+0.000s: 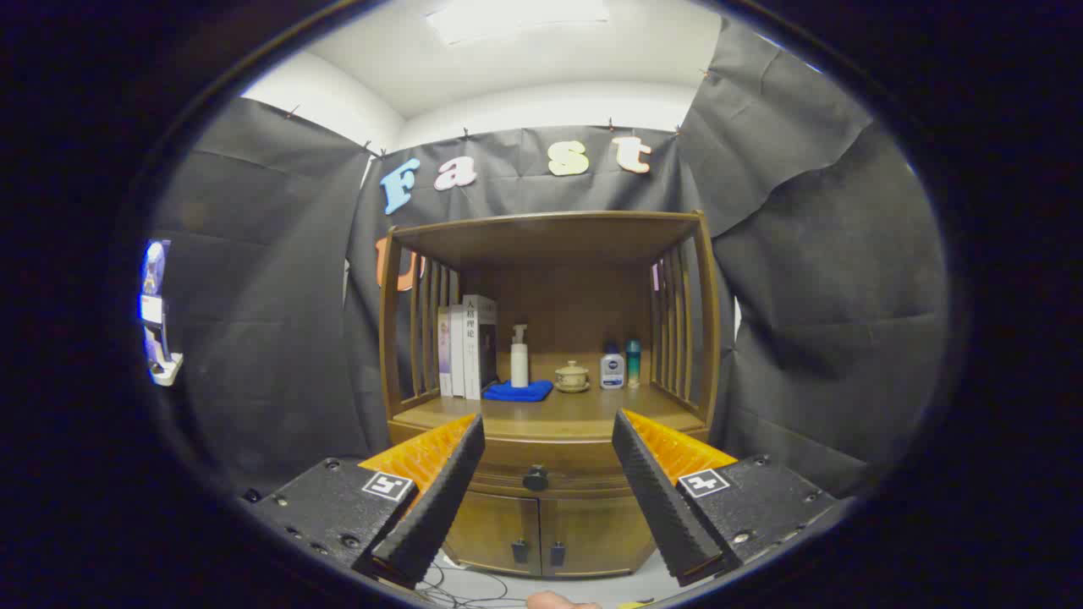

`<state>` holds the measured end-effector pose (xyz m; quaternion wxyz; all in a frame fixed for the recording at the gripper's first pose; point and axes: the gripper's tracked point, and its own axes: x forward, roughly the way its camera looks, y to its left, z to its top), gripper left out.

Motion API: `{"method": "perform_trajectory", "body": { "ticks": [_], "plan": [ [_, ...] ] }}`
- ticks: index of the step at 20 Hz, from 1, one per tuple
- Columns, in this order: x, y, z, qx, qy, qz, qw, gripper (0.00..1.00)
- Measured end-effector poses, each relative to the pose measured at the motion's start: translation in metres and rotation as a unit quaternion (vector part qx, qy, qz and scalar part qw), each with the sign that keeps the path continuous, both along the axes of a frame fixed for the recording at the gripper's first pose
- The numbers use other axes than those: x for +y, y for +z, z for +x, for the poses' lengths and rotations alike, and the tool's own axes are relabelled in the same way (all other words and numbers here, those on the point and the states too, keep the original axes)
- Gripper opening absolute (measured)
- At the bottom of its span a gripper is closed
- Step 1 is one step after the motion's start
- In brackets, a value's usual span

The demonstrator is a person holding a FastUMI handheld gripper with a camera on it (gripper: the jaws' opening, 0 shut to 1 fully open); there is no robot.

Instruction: Pull open the drawer, take out the items inside it, and place them on the countertop above the cabinet.

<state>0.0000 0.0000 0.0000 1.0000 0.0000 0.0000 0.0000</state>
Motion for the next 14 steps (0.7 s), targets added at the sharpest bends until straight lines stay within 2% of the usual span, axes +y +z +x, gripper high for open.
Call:
{"method": "perform_trajectory", "body": {
  "ticks": [7, 14],
  "plan": [
    [0.004, -0.016, 0.012, 0.015, -0.001, -0.021, 1.0, 0.99],
    [0.007, -0.023, 0.025, 0.013, 0.001, -0.009, 1.0, 0.99]
  ]
}}
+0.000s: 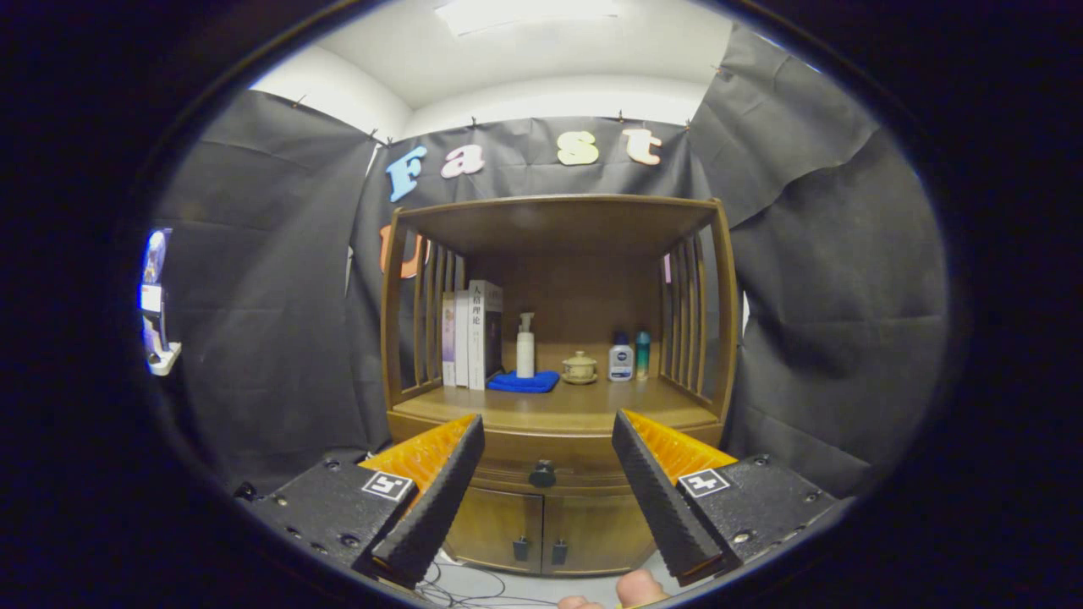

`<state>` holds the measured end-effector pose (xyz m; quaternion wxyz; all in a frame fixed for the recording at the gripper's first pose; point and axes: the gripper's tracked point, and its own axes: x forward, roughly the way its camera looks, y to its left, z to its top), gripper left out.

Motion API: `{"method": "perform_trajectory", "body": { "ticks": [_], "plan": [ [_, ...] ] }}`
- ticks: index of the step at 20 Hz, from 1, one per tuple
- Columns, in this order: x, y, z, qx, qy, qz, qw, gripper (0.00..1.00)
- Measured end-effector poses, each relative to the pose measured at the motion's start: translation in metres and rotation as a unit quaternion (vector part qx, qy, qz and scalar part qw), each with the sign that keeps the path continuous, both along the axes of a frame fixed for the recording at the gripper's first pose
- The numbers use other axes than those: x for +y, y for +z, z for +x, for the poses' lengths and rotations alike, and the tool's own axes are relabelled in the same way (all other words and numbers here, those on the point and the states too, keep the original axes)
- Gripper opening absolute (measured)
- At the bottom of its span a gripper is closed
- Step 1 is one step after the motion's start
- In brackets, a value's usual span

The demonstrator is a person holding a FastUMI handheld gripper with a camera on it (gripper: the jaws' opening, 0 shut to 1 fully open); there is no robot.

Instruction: Pull open the drawer, take out the items inside it, and place them on the countertop above the cabinet.

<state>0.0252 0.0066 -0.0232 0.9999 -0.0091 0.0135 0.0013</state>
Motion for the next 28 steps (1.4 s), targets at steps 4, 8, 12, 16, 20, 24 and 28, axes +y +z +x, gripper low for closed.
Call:
{"method": "perform_trajectory", "body": {
  "ticks": [4, 8, 12, 16, 20, 24, 28],
  "plan": [
    [0.003, -0.008, 0.018, -0.012, 0.004, 0.001, 1.0, 0.99],
    [0.006, -0.026, 0.044, 0.007, 0.009, 0.004, 1.0, 0.99],
    [0.005, -0.055, 0.076, 0.036, 0.012, 0.009, 0.999, 0.99],
    [0.004, -0.093, 0.107, 0.073, 0.008, -0.009, 0.997, 0.99],
    [-0.003, -0.138, 0.139, 0.117, -0.009, -0.027, 0.993, 0.99],
    [-0.007, -0.176, 0.168, 0.157, -0.008, -0.009, 0.988, 0.93],
    [-0.002, -0.19, 0.192, 0.154, -0.008, 0.012, 0.988, 0.77]
  ]
}}
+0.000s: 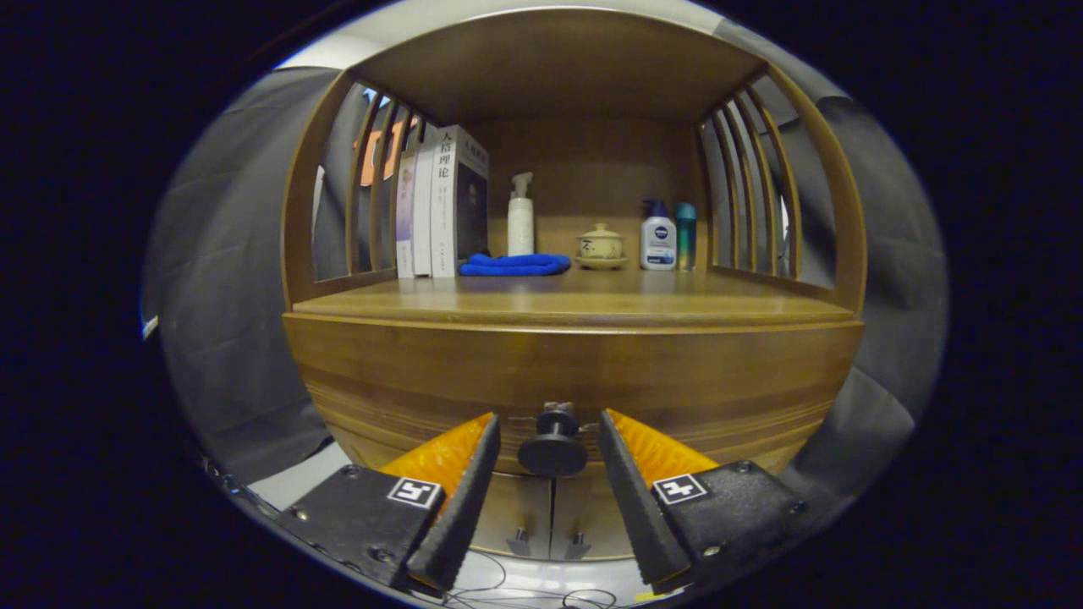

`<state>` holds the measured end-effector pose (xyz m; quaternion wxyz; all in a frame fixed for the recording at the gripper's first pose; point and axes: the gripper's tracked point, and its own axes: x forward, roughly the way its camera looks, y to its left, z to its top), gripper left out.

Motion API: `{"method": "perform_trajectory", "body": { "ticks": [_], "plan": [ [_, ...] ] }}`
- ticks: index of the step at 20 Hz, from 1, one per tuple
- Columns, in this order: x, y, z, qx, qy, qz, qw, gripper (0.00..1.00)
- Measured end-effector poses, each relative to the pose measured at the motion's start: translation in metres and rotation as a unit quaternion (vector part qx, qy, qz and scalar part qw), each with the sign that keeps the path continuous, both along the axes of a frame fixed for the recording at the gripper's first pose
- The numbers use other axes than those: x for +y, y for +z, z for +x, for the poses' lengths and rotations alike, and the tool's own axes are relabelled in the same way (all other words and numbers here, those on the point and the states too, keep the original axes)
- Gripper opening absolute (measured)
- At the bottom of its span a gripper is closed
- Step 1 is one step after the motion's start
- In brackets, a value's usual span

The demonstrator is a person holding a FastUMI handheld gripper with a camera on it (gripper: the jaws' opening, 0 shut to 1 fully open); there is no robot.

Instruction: Pull open the drawer, take out the items inside it, and place them on the countertop above the cabinet.

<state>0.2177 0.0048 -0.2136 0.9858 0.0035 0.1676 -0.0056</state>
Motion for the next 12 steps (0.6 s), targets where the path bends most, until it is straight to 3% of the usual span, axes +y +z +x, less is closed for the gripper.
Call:
{"method": "perform_trajectory", "body": {
  "ticks": [6, 12],
  "plan": [
    [-0.009, -0.006, 0.004, -0.022, -0.047, -0.017, 0.999, 0.56],
    [-0.009, -0.007, 0.005, -0.018, -0.046, 0.018, 0.999, 0.41]
  ]
}}
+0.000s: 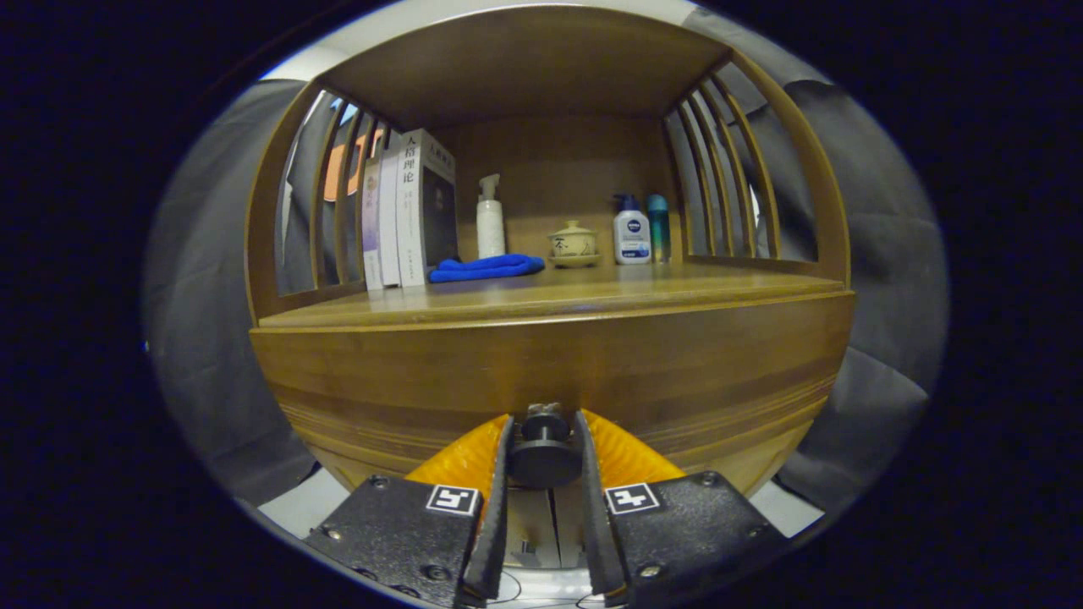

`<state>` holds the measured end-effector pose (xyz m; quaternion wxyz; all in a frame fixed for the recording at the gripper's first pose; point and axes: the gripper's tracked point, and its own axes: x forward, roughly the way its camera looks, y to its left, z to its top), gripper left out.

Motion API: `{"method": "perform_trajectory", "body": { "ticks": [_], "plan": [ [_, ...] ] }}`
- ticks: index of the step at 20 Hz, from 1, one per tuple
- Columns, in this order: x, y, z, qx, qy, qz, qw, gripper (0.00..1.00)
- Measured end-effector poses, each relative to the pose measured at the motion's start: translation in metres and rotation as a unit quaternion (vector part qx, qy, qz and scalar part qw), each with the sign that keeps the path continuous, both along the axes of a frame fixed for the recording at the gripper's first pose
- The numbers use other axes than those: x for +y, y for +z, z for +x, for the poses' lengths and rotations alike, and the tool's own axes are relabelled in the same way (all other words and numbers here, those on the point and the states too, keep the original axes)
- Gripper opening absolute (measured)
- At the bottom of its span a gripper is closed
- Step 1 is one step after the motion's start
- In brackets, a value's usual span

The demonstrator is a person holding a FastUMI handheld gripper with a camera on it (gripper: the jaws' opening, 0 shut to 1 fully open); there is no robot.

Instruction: Pull open the drawer, take out the items inside it, and place them on the countertop above the cabinet.

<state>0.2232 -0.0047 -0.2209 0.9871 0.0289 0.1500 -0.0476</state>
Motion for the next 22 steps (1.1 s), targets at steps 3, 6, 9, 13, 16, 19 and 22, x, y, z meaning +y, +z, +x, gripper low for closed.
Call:
{"method": "perform_trajectory", "body": {
  "ticks": [3, 6, 9, 13, 16, 19, 22],
  "plan": [
    [0.001, 0.001, -0.003, 0.007, 0.001, -0.002, 1.0, 0.34],
    [0.003, 0.001, -0.011, 0.01, 0.004, -0.002, 1.0, 0.32],
    [0.004, 0.002, -0.033, 0.012, 0.006, -0.011, 1.0, 0.31],
    [0.007, 0.004, -0.062, 0.014, 0.009, -0.012, 1.0, 0.31],
    [0.009, 0.005, -0.087, 0.016, 0.017, -0.014, 1.0, 0.31],
    [0.011, 0.006, -0.11, 0.018, 0.021, -0.016, 0.999, 0.31],
    [0.012, 0.003, -0.132, 0.022, 0.025, -0.017, 0.999, 0.31]
  ]
}}
